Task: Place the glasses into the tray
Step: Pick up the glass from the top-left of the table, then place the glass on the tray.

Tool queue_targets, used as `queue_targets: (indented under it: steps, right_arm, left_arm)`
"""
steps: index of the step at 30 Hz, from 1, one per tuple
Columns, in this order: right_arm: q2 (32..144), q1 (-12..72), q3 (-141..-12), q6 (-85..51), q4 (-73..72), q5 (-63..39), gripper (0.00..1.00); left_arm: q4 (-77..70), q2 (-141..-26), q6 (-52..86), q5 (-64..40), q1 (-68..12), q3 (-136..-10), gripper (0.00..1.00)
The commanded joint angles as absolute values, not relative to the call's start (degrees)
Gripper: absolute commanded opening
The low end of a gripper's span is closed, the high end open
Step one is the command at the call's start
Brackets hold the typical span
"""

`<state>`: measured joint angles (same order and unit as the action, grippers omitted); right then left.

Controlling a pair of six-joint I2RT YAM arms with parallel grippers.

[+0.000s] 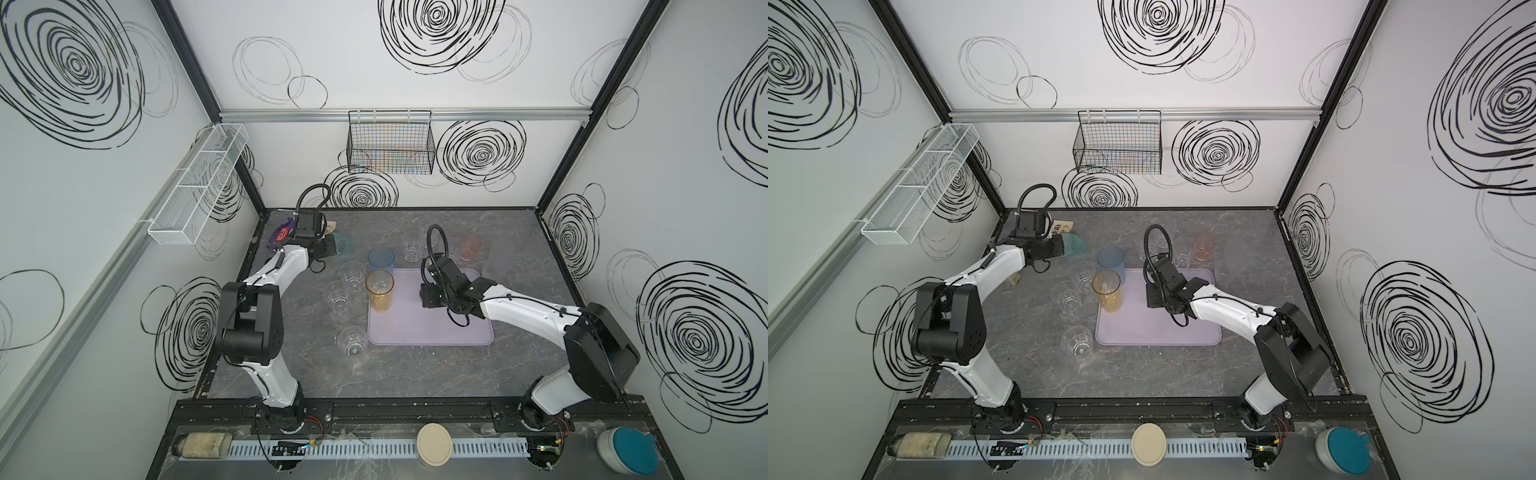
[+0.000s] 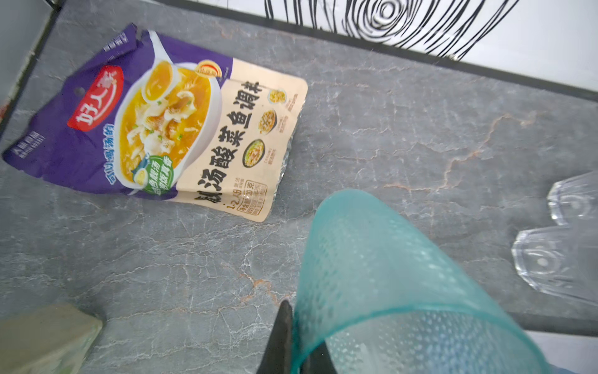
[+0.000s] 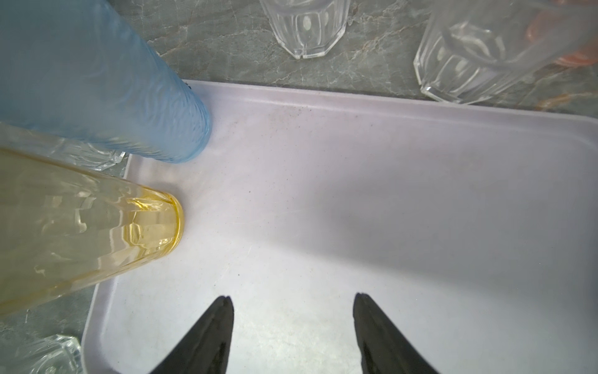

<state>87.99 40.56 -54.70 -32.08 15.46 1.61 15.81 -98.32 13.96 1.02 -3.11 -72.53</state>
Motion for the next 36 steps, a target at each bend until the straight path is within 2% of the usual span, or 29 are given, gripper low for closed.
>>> queue_targets:
  steps: [1,5,10,18,21,28,36]
  right_arm:
    - [85.6,40.7,-53.5,-34.0,15.3,3.8,0.64]
    - [84.1,40.1,-52.4,-35.3,14.4,3.9,0.64]
    - [83.0,38.7,-51.3,-36.1,12.9,3.7,0.64]
    - [81.3,29.1,-50.8,-35.3,13.0,-1.3,0.64]
    - [80.5,24.7,-50.3,-34.7,13.3,-5.0,0.64]
    - [78.8,23.5,-48.7,-35.5,12.8,-6.2,0.64]
    - [79.4,28.3,-47.9,-37.4,10.9,-5.6,0.63]
  left_arm:
    - [14.8,-91.1,14.3,0.4,-4.4,-72.7,0.0]
    - [17.5,-81.4,14.2,3.4,-8.0,-71.9,0.0]
    - [22.6,-72.9,12.2,7.8,-16.8,-74.2,0.0]
    - [28.7,-72.1,13.9,11.6,-41.1,-71.9,0.0]
    - [30.4,-73.2,14.5,12.5,-47.1,-71.1,0.0]
    - [33.5,-77.3,14.9,10.6,-52.7,-64.2,0.0]
    - [36.3,-79.3,10.7,10.8,-50.2,-60.2,0.0]
